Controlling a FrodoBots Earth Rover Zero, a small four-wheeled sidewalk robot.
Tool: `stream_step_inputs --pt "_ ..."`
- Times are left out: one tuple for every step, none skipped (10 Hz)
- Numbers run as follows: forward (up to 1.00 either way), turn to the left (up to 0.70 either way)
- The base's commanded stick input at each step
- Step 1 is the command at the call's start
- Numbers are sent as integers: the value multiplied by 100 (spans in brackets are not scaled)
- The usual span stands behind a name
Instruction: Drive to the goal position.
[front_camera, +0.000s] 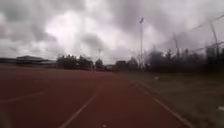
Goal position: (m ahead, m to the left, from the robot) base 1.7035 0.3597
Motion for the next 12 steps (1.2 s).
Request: stream_step_inputs --pt "100 0" --pt "100 0" --pt "100 0" --pt "100 0" --pt "100 0" --pt "100 0" --pt "100 0" --pt "100 0" --pt "100 0" --pt "100 0" --pt "100 0" --pt "100 0"
